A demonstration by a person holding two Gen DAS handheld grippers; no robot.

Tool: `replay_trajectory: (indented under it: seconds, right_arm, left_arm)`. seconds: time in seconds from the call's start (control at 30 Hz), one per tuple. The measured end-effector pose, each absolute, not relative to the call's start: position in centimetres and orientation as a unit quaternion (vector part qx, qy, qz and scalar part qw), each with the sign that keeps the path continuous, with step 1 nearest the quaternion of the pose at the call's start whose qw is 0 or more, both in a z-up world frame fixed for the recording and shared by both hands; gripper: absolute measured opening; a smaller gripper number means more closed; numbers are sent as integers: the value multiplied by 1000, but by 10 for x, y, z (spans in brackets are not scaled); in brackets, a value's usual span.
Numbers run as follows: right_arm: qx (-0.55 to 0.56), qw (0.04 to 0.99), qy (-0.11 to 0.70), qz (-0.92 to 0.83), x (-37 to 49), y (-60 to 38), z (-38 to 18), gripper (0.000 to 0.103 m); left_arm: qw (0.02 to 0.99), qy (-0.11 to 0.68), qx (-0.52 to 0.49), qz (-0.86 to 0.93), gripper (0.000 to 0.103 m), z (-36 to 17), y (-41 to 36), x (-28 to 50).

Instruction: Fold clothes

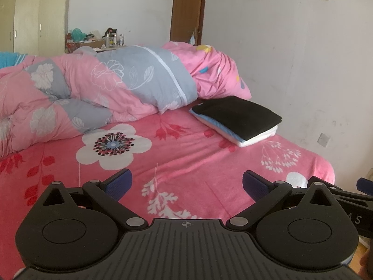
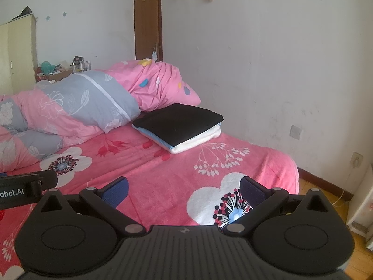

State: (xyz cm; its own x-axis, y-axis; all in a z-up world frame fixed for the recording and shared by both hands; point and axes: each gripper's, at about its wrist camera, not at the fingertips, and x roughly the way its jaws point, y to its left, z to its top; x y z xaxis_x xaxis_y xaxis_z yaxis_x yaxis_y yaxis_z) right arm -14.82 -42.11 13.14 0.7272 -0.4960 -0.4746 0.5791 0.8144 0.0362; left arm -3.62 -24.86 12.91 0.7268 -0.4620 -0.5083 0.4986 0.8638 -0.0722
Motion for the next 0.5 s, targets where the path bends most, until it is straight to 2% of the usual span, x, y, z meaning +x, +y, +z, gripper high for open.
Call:
replay_trajectory:
  seconds: [0.5]
  right_arm:
    - [89,925,230,-290,-147,-419,130,103]
  left_arm:
    - [928,266,35,-259,102,128,-247,-36]
